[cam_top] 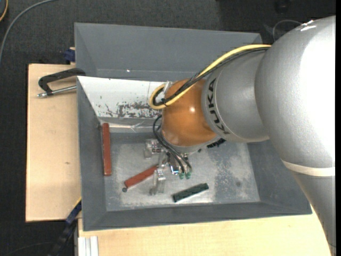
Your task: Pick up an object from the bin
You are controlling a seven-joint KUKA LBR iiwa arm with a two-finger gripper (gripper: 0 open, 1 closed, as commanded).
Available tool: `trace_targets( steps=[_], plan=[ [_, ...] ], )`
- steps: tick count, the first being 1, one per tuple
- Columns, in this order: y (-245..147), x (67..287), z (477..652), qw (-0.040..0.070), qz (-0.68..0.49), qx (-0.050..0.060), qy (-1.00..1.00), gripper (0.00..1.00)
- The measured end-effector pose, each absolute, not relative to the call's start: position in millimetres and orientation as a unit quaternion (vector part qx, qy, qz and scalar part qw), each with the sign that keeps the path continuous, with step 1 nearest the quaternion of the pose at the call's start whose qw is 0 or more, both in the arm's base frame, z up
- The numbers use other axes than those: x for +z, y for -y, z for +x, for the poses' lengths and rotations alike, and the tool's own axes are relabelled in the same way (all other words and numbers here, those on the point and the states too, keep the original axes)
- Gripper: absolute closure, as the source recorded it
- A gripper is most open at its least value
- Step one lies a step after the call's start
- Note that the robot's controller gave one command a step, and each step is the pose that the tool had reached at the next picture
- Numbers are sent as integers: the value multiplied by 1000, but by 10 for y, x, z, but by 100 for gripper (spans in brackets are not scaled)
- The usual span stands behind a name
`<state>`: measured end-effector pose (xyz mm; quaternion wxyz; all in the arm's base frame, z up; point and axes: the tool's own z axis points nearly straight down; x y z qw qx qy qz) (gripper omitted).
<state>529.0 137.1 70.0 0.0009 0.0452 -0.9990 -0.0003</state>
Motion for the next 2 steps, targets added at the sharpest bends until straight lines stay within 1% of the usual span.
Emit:
trace_targets(
  steps=[1, 2],
  plan=[
    [-1369, 706, 5293, 0, 45, -1, 999, 100],
    [-1632, 2001, 5485, -7, 151, -2, 989, 100]
  ],
)
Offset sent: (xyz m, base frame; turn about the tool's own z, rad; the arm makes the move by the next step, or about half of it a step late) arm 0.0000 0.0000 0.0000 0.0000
